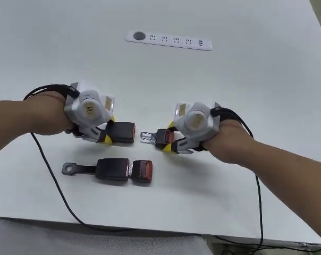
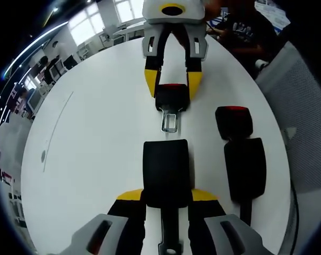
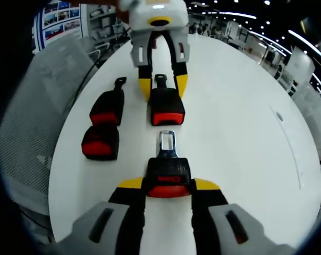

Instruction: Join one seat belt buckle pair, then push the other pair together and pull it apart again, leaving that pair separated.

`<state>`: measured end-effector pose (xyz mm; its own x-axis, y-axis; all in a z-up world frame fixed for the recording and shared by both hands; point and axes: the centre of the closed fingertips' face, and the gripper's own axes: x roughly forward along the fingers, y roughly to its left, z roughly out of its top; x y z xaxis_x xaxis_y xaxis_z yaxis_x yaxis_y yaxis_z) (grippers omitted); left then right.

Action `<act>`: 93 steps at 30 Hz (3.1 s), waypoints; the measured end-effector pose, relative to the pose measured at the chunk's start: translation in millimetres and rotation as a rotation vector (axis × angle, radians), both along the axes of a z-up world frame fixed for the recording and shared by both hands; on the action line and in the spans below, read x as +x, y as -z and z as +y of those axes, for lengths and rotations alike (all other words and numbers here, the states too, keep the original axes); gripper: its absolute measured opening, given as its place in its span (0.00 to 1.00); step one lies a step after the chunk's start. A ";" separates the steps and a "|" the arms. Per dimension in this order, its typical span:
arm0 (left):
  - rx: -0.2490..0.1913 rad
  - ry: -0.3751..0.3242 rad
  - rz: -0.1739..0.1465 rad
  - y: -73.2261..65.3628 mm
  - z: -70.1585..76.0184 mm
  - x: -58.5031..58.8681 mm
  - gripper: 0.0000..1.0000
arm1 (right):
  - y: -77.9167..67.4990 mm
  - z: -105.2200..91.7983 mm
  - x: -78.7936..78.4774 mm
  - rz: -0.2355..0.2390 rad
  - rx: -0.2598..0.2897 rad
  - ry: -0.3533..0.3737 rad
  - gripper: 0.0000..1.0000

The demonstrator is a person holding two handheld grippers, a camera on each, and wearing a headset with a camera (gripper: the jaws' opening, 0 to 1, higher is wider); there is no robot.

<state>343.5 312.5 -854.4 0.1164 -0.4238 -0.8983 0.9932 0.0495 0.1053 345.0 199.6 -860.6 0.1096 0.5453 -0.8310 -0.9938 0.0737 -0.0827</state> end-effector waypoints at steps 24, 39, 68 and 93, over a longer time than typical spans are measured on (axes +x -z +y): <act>0.009 0.001 0.004 0.6 -0.7 1.4 0.31 | -3.0 22.6 2.2 -0.048 0.017 -0.017 0.32; 0.016 0.049 -0.002 0.8 -3.2 1.3 0.30 | -2.1 29.1 3.3 -0.021 0.041 -0.062 0.30; -0.004 0.032 0.006 0.9 -3.8 2.4 0.31 | -2.0 38.1 3.1 -0.008 0.066 -0.035 0.31; 0.005 0.029 0.007 1.9 -5.0 1.2 0.31 | -3.3 -16.2 1.6 -0.018 0.059 -0.024 0.33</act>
<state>344.7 307.5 -856.4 0.0975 -0.4222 -0.9012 0.9950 0.0205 0.0980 346.6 183.4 -857.2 0.1112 0.5957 -0.7955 -0.9937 0.0556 -0.0972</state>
